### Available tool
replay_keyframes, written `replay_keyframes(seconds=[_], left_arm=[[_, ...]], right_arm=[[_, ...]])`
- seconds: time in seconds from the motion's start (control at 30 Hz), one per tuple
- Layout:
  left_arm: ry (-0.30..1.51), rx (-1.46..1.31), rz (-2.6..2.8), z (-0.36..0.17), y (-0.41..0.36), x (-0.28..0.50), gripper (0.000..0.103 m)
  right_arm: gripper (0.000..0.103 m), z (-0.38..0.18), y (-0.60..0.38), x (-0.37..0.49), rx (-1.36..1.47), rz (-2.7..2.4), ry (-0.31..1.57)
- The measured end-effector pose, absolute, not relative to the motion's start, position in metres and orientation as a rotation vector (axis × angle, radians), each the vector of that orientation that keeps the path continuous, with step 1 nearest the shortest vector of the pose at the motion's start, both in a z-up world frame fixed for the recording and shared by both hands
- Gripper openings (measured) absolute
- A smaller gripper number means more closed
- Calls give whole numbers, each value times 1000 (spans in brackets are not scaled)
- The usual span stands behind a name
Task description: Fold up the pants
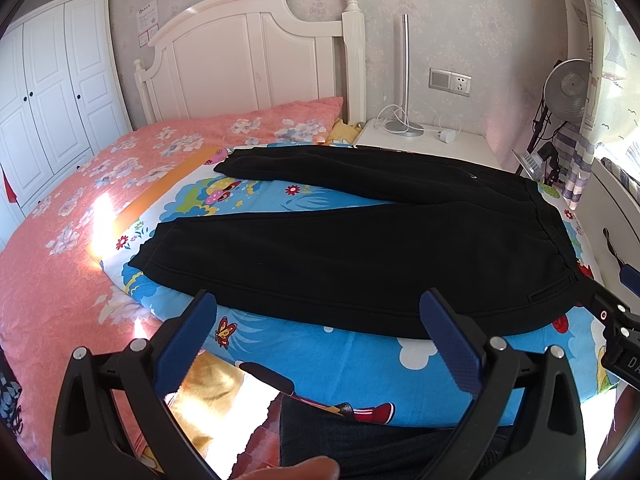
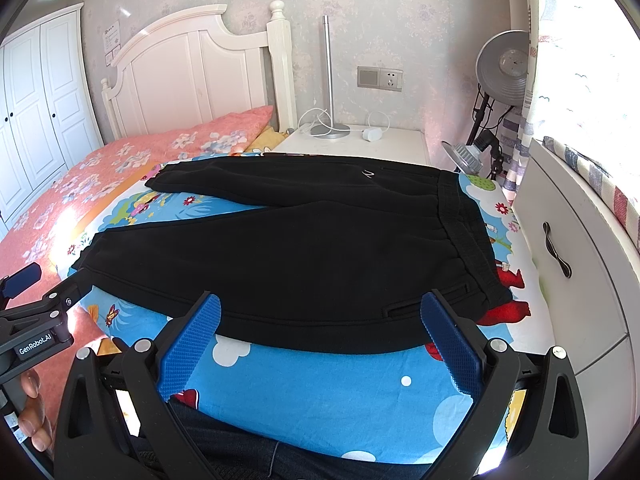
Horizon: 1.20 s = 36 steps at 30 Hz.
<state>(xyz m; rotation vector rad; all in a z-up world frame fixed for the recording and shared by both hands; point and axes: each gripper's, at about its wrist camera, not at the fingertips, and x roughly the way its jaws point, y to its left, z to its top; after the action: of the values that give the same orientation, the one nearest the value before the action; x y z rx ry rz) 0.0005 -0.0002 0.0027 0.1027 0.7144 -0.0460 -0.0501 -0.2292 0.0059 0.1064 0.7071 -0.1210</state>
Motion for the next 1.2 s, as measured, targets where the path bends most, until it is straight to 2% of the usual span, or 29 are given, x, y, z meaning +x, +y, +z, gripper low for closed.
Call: replay_keyframes(seconds=[0.23,0.5,0.67,0.9,1.03,1.2], left_arm=[[724,104,-53,-1,-3,2,101],[809,85,-80,-35,3,21,101],[840,33,-74,-52,7,56,101],[831,11,-139,-71,-16,94,101],[945,-25,-225,-91,-32,114,101],[1007,-53,-263,-112,-36,128,101]], right_arm=[[97,-2,-226,-49,109,-126,730],[97,-14,-228,-15,109,-143,894],[97,-33,-255,15,170,-119,844],[97,-51,-370,86,335,-149,817],[98,-52,-467,150,407,-157,820],[94,-85,-563,244,422,-107,943]])
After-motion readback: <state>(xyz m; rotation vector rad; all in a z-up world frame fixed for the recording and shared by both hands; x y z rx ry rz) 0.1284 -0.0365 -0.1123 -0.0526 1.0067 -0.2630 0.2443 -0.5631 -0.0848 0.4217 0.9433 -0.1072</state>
